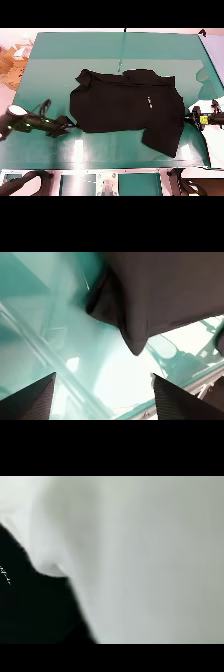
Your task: Fold the shirts.
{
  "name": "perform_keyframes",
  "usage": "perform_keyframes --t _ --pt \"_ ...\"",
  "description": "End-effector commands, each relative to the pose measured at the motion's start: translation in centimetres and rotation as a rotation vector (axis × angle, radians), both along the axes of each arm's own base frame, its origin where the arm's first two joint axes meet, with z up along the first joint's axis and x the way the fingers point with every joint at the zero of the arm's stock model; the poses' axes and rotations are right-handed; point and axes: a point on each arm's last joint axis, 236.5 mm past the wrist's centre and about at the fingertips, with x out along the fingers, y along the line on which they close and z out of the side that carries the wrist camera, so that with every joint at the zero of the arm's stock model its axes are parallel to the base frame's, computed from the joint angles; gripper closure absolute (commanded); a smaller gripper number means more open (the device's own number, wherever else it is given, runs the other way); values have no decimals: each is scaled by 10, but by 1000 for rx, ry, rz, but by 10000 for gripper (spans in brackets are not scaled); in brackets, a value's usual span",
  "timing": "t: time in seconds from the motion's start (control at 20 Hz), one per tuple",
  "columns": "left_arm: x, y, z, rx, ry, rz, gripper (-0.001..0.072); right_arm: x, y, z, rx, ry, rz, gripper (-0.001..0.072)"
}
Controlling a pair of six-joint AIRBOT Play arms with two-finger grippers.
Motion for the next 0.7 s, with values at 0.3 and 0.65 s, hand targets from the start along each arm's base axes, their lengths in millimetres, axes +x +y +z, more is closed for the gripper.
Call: perform_keyframes --t 0.3,0.65 --pt "14 -22 -28 54 -85 90 57 4 -12 -3 -32 -11 -38 696" --pt "11 -23 -28 55 -79 79 57 8 -22 -5 -56 -3 -95 696"
